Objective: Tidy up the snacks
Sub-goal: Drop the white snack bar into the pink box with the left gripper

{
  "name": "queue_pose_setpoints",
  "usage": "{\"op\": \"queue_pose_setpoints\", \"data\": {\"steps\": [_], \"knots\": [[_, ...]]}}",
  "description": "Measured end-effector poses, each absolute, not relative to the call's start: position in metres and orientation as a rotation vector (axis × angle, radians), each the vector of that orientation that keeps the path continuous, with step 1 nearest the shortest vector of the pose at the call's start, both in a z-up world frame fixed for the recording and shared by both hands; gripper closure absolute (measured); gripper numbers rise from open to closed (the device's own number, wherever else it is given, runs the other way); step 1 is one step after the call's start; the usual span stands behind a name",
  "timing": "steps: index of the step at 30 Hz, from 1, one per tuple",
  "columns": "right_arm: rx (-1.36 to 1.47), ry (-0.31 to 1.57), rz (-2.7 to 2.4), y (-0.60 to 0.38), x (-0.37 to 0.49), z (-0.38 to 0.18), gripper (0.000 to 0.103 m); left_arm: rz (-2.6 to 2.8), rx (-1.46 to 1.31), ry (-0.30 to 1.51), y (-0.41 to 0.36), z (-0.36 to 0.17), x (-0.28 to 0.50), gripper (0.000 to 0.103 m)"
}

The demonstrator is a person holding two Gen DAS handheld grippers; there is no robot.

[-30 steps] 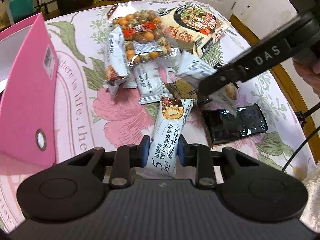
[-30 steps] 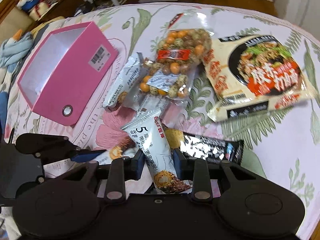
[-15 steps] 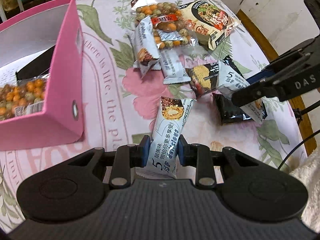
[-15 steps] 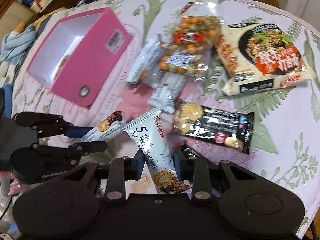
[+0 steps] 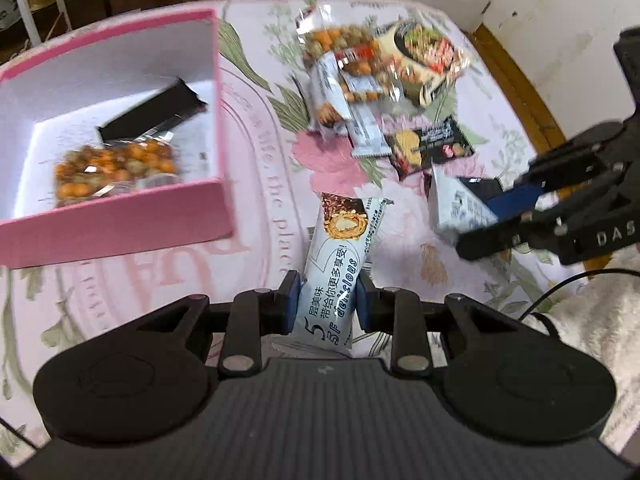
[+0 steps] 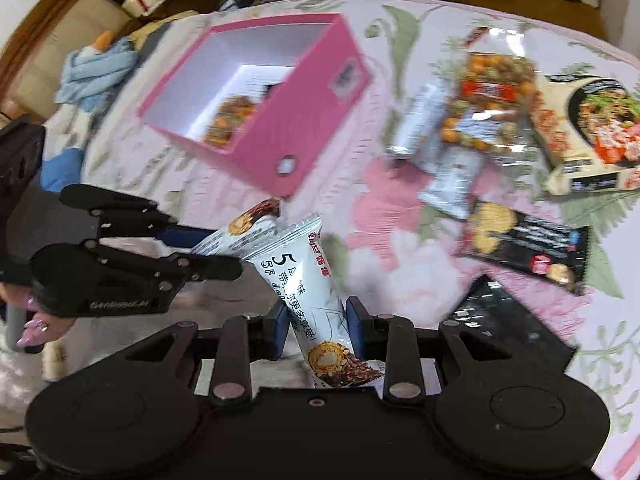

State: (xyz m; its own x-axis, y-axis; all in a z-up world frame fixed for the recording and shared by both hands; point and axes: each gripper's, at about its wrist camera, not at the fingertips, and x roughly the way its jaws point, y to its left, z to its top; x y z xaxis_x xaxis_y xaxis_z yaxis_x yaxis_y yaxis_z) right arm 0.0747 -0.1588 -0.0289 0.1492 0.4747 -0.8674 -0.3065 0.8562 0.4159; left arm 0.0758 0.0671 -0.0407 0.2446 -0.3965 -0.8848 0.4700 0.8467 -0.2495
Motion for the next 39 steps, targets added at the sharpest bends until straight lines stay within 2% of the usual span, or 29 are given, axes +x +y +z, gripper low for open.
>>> {"op": "queue_pose_setpoints", "data": {"steps": [7,11,17,22,29,36,39], "knots": [[0.12,1.255,0.647,-0.114,0.078,0.014,0.067,-0.498,0.052,1.094,0.13,0.015,0.084,0.076],[0.077,1.191,0.678,-0.086,0.095,0.031,0.067,-0.39,0.063,1.027,0.158,0.029,0.096,0.075],[0.133,1.127,0.686,-0.051,0.133,0.028,0.067,-0.255,0.002,0.977,0.19,0.012,0.125,0.075],[0.111,1.093,0.688,-0.019,0.17,0.007,0.067,-0.221,-0.071,1.029,0.21,-0.012,0.165,0.075],[0.07,1.098,0.612,0.015,0.221,-0.03,0.068,-0.167,-0.087,0.988,0.219,-0.045,0.21,0.075],[-0.104,1.098,0.547,0.042,0.252,-0.066,0.068,-0.189,-0.076,1.051,0.209,-0.079,0.239,0.077],[-0.243,1.048,0.554,0.053,0.253,-0.071,0.068,-0.156,-0.071,1.022,0.205,-0.084,0.244,0.077]]}}
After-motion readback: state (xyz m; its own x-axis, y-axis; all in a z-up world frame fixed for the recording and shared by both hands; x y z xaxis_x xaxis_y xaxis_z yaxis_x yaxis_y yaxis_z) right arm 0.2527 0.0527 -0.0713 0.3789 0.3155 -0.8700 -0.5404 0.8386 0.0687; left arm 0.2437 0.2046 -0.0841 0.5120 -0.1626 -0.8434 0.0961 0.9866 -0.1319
